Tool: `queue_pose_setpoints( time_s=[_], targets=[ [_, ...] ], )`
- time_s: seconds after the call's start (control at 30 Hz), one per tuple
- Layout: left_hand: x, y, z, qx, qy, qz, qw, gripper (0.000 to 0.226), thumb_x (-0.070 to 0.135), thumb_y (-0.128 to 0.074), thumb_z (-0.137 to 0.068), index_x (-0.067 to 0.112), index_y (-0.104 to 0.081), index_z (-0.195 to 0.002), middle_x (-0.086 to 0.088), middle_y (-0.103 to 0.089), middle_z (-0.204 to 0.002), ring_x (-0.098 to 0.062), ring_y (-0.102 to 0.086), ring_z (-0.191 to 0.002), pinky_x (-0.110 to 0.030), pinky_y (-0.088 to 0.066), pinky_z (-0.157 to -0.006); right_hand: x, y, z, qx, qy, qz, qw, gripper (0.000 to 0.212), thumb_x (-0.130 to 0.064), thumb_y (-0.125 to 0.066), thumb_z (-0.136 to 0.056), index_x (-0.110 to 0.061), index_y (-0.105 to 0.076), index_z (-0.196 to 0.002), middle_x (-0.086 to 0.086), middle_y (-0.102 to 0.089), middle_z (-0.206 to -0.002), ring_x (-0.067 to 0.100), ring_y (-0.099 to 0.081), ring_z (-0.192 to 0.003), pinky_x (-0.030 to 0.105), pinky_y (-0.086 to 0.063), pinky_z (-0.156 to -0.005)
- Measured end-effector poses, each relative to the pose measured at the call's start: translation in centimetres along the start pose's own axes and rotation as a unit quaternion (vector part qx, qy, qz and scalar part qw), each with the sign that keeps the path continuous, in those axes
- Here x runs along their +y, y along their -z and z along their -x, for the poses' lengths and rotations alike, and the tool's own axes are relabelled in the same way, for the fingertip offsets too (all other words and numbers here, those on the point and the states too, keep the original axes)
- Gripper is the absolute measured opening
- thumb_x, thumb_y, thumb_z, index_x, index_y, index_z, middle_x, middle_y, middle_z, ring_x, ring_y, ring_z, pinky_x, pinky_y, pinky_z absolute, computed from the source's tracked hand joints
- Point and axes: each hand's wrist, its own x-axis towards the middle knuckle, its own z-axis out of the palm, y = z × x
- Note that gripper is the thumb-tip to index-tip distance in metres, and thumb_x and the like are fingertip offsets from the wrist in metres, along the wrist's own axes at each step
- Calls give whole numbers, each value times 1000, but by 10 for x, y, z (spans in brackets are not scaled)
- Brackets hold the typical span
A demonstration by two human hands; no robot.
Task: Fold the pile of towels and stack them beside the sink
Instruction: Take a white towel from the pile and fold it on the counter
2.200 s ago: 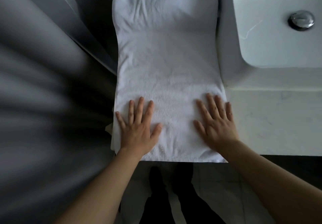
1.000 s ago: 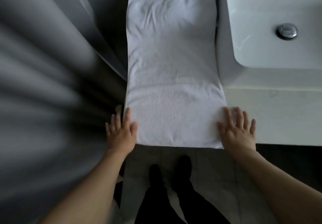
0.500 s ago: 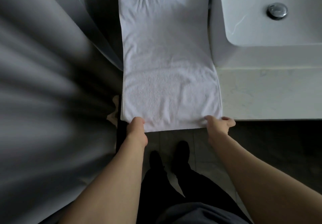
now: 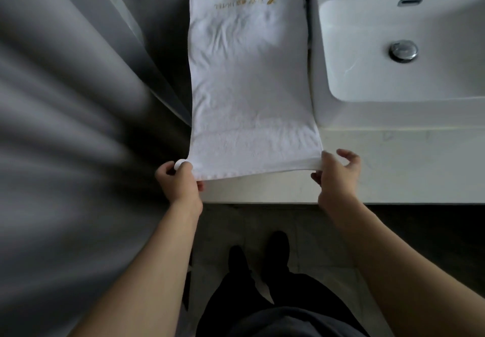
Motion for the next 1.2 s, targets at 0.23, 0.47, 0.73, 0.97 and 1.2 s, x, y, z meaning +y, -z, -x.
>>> queue_pose_setpoints(
  time_s=[0.23, 0.47, 0.73, 0.97, 1.2],
  targets=[
    [59, -40, -5, -92, 36, 184, 978, 16, 13, -61, -94, 21, -56, -107, -8, -63, -105, -23, -65, -89, -26, -54, -60, -53, -33, -19, -68, 42, -76, 994, 36, 7, -36, -83, -16, -61, -93, 7, -56, -95, 17, -59, -69, 21, -54, -66],
    [114, -79, -32, -186, 33, 225, 956, 37, -13, -36, -89, 11, -57, -107, -16, -56, -117, -26, -66, -96, -34, -55, -94, -100, -74, -50, -97, 174, 100, 975, 39, 3, -60, -82, -15, -58, -117, 4, -62, -110, 16, -65, -96, 33, -52, -96],
    [151, -154, -90, -142, -99, -14, 985, 25, 0, -65, -90, 19, -62, -106, -8, -65, -114, -19, -70, -99, -28, -58, -86, -166, -132, -102, -45, 334, 304, 891, 35, -34, -48, -91, -7, -49, -68, 6, -56, -64, 22, -51, -58, 34, -41, -54],
    [199, -216, -152, -125, -185, -127, 966, 9, 31, -61, -85, 28, -65, -78, -3, -70, -95, -18, -67, -84, -34, -55, -72, -234, -200, -162, -10, 413, 415, 810, 30, -31, -50, -91, -15, -49, -66, 11, -44, -81, 24, -39, -71, 24, -25, -66],
    [251, -287, -202, -149, -184, -102, 966, 8, 18, -59, -78, 20, -59, -70, 6, -59, -74, -9, -53, -67, -25, -43, -63, -278, -269, -217, -47, 268, 354, 895, 23, -29, -56, -84, -13, -63, -69, 7, -65, -56, 25, -67, -49, 39, -58, -50]
  ],
)
